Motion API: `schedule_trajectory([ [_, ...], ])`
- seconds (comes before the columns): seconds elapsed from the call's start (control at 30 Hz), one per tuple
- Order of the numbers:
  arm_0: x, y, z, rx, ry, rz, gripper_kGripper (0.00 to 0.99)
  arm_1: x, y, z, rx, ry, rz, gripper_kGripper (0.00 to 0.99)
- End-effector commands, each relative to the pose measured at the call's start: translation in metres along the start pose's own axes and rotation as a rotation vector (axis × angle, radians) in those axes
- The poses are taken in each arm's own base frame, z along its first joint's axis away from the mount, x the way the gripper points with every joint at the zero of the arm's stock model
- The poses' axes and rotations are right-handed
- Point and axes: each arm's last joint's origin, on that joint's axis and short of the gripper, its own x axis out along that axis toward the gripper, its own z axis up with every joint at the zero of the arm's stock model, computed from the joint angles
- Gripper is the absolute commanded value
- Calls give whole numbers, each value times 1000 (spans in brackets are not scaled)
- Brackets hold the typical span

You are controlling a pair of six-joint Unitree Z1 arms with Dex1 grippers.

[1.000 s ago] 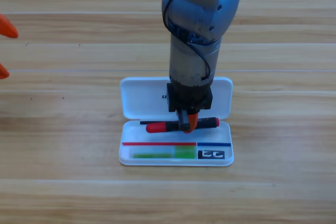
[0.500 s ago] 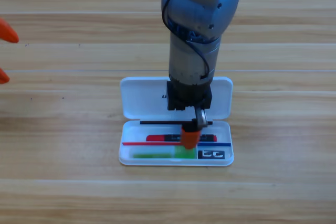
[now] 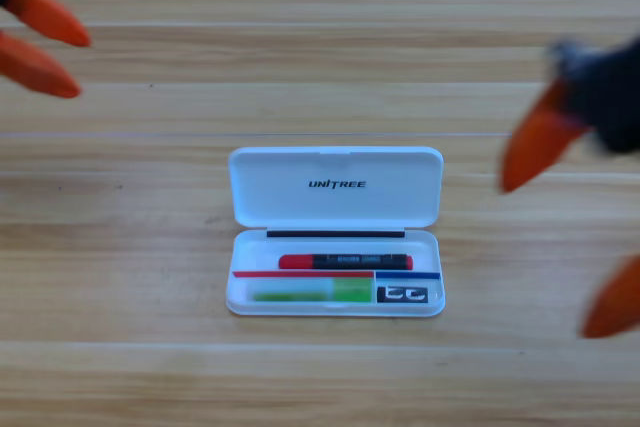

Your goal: Clean up eraser and pencils

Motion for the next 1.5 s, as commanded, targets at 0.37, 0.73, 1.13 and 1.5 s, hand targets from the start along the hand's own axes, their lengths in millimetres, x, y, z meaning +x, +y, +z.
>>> schedule_trajectory([
  [0.37, 166, 59, 26, 76, 85, -271, 285, -50, 30, -35, 173, -410, -97, 990],
  [0.73, 193, 75, 28, 91, 96, -278, 0, -37, 31, -44, 176, -415, -136, 990],
  [1.13, 225, 68, 33, 124, 144, -322, 0, -40, 36, -47, 168, -433, -147, 990],
  [1.5, 276, 54, 40, 169, 204, -387, 0, -44, 40, -48, 165, -448, -143, 990],
])
